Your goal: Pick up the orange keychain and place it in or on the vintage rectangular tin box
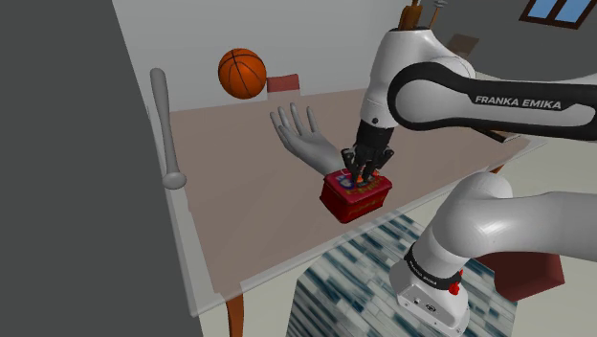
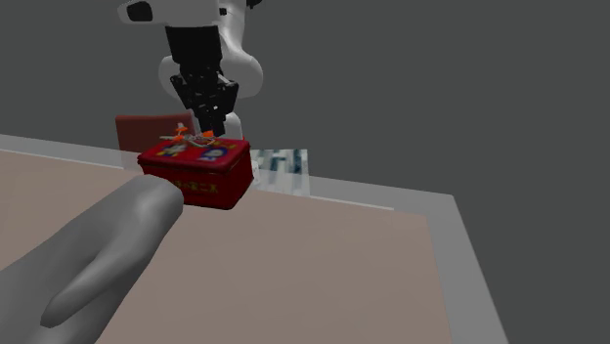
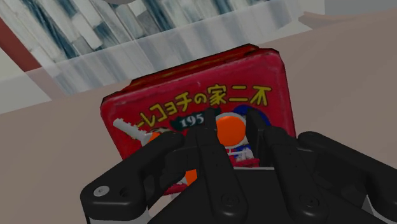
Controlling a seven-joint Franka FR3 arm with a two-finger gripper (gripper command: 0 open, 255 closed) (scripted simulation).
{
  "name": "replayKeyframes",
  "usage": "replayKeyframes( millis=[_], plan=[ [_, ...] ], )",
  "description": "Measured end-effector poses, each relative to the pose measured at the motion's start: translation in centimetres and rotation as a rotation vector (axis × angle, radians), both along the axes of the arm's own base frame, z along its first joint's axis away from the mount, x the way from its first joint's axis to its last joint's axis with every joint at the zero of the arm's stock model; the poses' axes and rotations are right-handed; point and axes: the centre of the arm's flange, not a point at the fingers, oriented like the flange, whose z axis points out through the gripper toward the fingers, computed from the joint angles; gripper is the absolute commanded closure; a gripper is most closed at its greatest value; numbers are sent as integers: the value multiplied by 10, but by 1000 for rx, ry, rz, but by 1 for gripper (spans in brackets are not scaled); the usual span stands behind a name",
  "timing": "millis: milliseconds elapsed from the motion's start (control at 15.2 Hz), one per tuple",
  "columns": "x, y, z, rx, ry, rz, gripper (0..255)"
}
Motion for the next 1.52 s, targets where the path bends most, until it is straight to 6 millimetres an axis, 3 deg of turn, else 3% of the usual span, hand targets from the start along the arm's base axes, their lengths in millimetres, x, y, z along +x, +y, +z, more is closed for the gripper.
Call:
replayKeyframes(
  millis=[198, 594, 660, 1056, 1320, 1518],
  plan=[
    [0, 0, -15, 0, 0, 0, 255],
    [0, 0, -19, 0, 0, 0, 255],
    [0, 0, -19, 0, 0, 0, 0],
    [0, 0, -19, 0, 0, 0, 0],
    [2, 0, 19, 0, -1, 0, 0],
    [0, 0, 30, 0, -1, 0, 0]
  ],
)
